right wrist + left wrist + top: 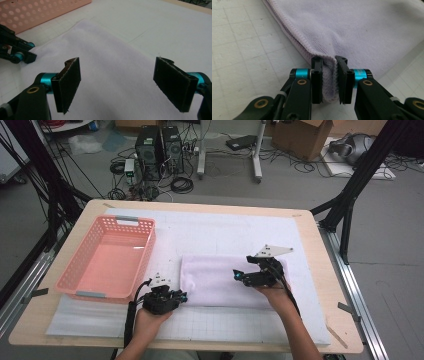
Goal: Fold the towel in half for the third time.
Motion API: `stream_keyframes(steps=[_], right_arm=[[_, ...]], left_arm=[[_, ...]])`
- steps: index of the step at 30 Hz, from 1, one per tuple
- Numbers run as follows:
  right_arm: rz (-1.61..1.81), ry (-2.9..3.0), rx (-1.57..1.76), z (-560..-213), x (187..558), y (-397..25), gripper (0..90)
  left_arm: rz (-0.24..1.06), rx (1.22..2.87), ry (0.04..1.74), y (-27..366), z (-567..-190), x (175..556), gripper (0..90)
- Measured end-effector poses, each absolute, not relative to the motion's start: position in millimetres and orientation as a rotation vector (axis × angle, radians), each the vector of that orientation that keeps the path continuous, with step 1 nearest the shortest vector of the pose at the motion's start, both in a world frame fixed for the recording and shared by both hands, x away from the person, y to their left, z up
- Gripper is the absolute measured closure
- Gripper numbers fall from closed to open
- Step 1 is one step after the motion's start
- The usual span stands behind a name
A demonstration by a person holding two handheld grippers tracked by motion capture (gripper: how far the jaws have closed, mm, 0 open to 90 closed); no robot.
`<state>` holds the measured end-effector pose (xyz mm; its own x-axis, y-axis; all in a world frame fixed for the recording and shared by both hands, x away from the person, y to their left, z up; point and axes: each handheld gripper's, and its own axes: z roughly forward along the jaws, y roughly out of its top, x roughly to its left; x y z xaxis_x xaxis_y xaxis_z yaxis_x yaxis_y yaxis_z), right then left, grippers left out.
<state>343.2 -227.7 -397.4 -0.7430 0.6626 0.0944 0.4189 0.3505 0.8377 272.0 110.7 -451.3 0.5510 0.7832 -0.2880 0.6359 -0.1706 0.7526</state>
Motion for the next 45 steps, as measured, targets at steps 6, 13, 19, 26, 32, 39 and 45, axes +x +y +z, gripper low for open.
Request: stream_keyframes(steps=[6,13,19,26,32,39,45], right_arm=[[1.299,2.41,0.944,-394.5,365.8,-204.2,24.4],[1.247,2.497,0.922,-400.5,394.4,-170.3,30.6],[1.178,2.574,0.865,-403.9,410.8,-137.3,35.5],[1.089,2.672,0.793,-408.9,429.2,-102.7,41.6],[1.021,2.729,0.741,-419.2,439.6,-77.8,43.5],[0.976,2.817,0.692,-427.5,445.4,-64.2,65.5],[0.987,2.825,0.654,-423.4,443.7,-64.1,81.7]], left_arm=[[0.188,1.875,1.164,111.9,-451.5,272.8,76.1],[0.176,1.871,1.168,113.4,-450.9,272.9,76.5],[0.169,1.867,1.17,114.1,-450.7,273.1,77.2],[0.165,1.867,1.172,114.6,-450.5,273.4,78.4],[0.169,1.867,1.171,115.1,-450.2,273.2,79.7],[0.176,1.866,1.174,116.5,-448.3,272.8,80.9],[0.176,1.843,1.17,122.2,-440.0,271.3,81.3]])
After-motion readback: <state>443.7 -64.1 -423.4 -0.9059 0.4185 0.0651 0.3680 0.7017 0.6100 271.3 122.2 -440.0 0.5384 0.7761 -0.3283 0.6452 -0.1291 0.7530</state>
